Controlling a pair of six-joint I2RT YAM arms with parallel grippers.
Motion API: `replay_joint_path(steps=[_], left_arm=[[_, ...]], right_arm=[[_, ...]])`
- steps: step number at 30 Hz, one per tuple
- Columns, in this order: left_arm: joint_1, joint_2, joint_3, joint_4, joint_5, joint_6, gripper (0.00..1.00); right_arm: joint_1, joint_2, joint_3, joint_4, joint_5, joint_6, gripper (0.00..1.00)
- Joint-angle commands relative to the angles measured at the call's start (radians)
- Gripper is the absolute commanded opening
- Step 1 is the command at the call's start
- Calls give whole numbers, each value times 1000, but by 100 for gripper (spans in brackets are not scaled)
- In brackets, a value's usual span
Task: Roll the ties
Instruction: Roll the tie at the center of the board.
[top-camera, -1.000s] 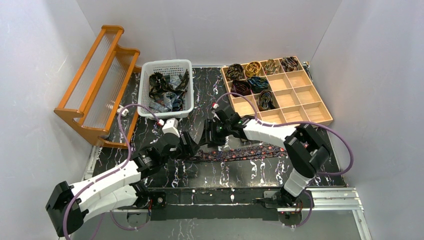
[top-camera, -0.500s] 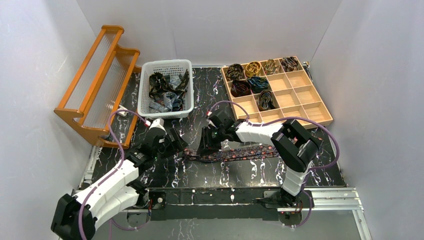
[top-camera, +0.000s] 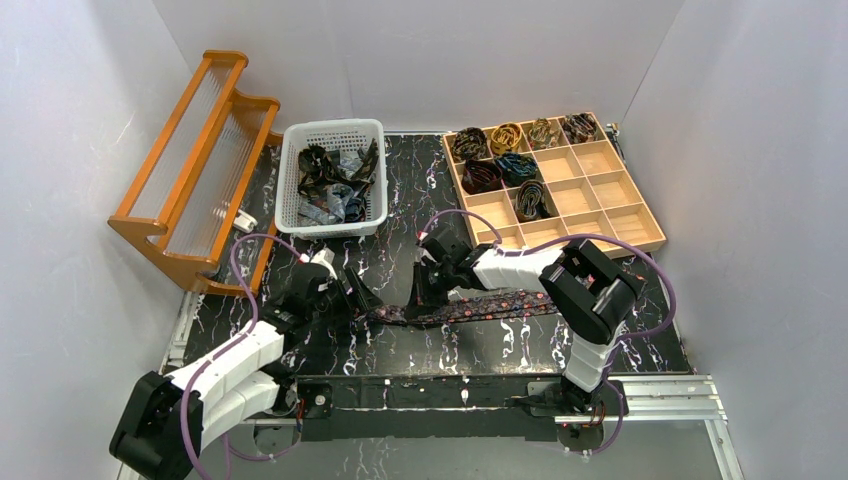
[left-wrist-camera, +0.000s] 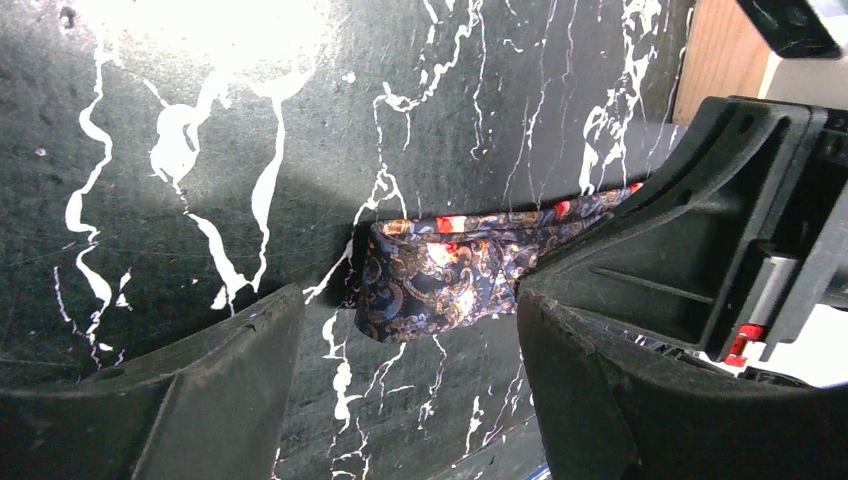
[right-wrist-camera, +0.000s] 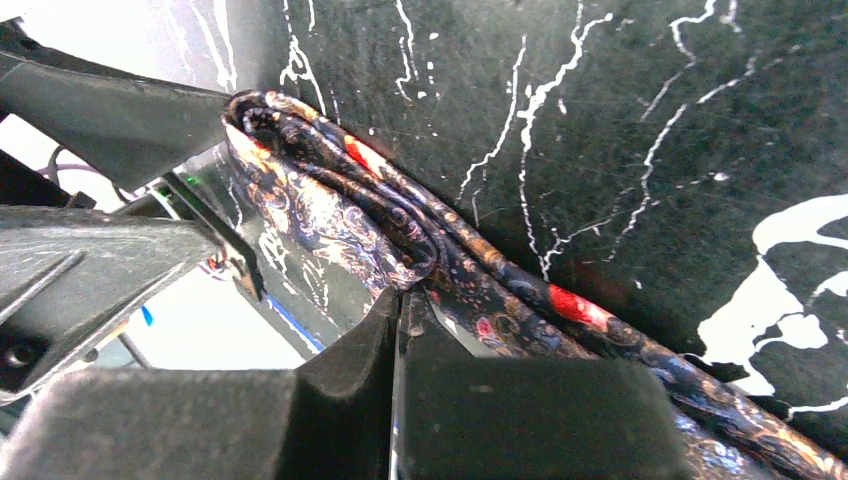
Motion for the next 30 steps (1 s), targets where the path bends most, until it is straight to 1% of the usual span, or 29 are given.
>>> replay_joint_path(steps=[1,4,7,10,14,16,18,22,24,27,30], left_arm=[[9,-11,-20,55,20,-12,75],[9,7,-30,93,52,-16,73],[9,15,-34,93,80,-1,71],[9,11,-40,87,77,-7,69],[9,11,-60,109,71,-28,65],[9,23,-70,116,69,-29,63],[9,47,-77,128,75,-27,59],[9,84,-98,196,99,-36,56],[9,101,-101,223,113,-35,53],[9,121,-95,208,116,-17,49],[9,127,-99,210,130,-4,48]], right_arm=[[-9,-4,-6,-16,40,-45,4],[-14,-16,4,-19,9,-72,4],[-15,-33,18,-26,-6,-93,4],[-16,-37,18,-31,17,-112,4],[-19,1,23,-55,14,-136,4],[-19,13,14,-53,11,-144,7],[-20,20,21,-76,33,-161,8],[-20,32,51,-121,72,-194,11],[-18,36,57,-127,74,-198,11],[-18,48,60,-130,73,-195,11],[-19,65,64,-135,77,-188,11]])
